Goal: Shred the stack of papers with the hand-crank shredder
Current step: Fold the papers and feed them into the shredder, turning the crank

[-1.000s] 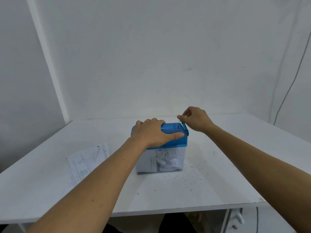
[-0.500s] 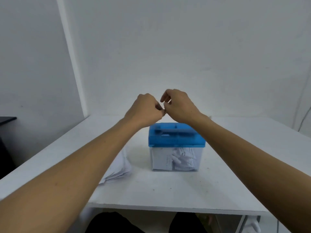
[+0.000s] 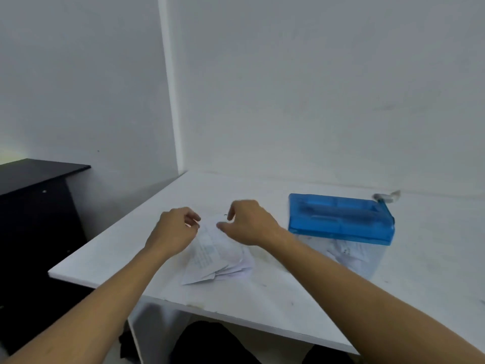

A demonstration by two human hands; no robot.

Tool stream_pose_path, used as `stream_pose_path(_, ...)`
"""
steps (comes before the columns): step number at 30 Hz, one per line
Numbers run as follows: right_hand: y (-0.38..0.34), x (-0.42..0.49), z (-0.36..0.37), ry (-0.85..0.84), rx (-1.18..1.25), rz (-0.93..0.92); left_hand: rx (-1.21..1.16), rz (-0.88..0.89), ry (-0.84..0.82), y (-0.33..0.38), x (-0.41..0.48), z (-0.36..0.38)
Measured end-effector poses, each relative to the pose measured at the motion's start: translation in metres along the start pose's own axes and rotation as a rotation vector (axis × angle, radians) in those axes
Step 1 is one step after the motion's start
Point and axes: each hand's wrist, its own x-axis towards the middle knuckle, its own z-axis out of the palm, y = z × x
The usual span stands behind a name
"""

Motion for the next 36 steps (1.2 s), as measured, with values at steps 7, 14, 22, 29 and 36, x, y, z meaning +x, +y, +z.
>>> stream_pose_path(7,-0.014,0.003,0.062,-0.111,-0.261,0.097,0.144,0.075,0.042,-0.043,-0.023,0.039)
stream_pose_path(14,-0.007,0.009,0.069,-0.174,-0.068,0.197,0.181,0.096,0.066,-0.041,-0.026,0.042)
stream_pose_path(22,0.007,0.005,0.054,-0.103,0.332,0.299,0.209,0.105,0.102,-0.039,-0.027,0.043)
stream_pose_path(29,0.026,0.005,0.044,-0.005,0.667,0.424,0.212,0.114,0.114,-0.038,-0.029,0.042)
stream_pose_path(36,0.026,0.0,0.03,0.069,0.961,0.454,0.047,0.182,0.244,-0.03,-0.027,0.037)
